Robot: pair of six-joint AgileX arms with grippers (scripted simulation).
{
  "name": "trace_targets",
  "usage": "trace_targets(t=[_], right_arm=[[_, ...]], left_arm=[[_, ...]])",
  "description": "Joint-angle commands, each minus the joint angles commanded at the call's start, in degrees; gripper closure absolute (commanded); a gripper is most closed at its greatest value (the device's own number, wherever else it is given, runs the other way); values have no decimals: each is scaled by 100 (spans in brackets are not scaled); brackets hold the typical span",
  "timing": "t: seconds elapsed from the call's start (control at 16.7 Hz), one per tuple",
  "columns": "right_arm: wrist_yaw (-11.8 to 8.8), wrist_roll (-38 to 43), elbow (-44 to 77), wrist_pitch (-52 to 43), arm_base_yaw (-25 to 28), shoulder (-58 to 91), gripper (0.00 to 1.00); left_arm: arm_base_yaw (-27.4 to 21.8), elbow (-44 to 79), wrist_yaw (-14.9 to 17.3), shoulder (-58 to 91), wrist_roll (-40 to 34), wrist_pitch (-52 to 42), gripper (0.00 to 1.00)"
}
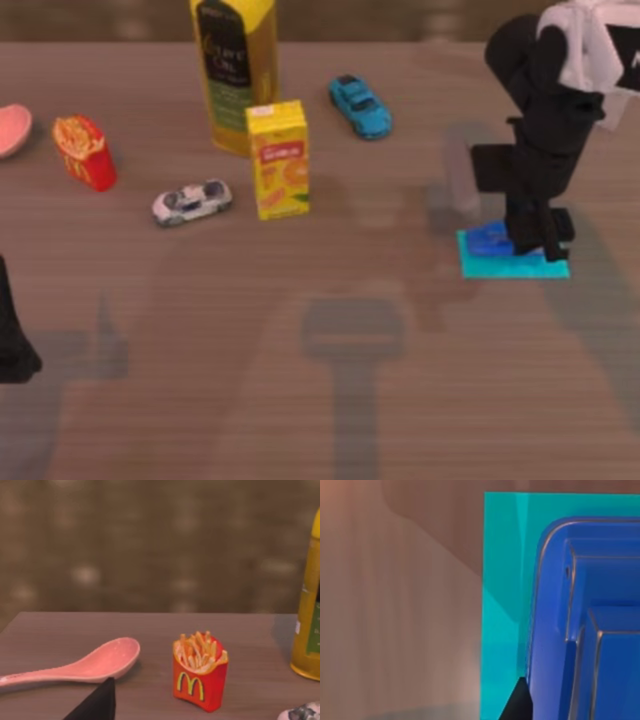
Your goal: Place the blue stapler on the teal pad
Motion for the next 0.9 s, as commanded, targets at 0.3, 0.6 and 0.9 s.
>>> trace_targets(t=[0.3, 0.6, 0.9], right_arm=[[-2, -1, -99, 111, 2, 14, 100], [-2, -1, -99, 111, 2, 14, 62], [-2, -1, -99, 111, 2, 14, 25]], left_arm=[[0, 0, 0, 0, 0, 0, 0], [0, 0, 0, 0, 0, 0, 0], [0, 0, 0, 0, 0, 0, 0]])
